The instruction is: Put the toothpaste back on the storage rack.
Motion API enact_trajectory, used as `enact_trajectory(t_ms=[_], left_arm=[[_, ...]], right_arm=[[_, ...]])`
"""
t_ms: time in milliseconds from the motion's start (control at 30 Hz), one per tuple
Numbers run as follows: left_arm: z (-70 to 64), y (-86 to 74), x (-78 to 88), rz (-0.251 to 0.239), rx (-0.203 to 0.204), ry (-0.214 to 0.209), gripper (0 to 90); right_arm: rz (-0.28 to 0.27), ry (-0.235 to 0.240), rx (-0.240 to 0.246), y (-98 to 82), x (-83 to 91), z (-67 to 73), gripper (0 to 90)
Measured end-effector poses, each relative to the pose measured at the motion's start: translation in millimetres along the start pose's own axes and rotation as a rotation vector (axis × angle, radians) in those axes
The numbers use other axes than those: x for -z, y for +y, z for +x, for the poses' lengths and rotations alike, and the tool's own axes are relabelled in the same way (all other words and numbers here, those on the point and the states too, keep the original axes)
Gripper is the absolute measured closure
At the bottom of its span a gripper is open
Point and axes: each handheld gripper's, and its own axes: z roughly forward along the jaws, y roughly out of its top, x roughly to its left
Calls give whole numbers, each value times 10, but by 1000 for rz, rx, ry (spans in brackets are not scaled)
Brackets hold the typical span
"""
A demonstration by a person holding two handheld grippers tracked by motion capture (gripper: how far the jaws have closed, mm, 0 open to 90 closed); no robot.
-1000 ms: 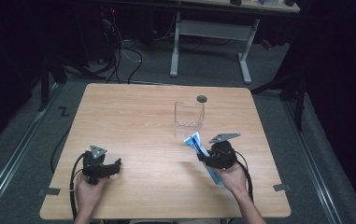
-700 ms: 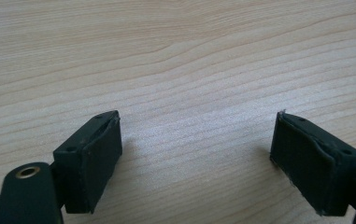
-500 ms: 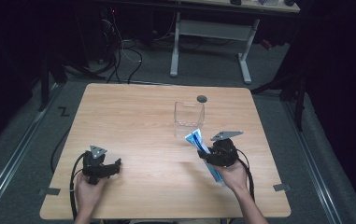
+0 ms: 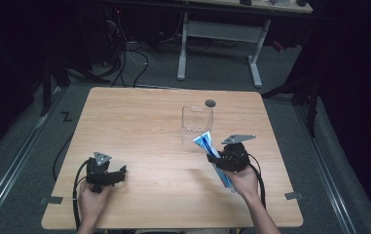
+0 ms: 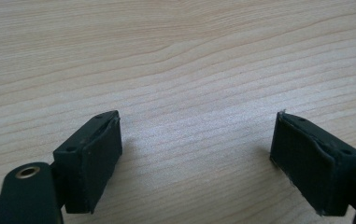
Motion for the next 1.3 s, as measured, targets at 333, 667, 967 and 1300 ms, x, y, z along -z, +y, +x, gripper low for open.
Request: enact_trajectory(t_ms=[333,667,967,1300], left_arm=[[0,0,0,0,0,0,170],[1,0,1,0,0,-1,170],[0,0,0,0,0,0,170],[1,0,1,0,0,-1,170]], right_arm=[[-31,-14,6,105,62,-10,702],[-49,-29,35,254,100,8,702],[-63,-35,48,365,120,-4,701],[-97,-41,50,526,168,-55,701]])
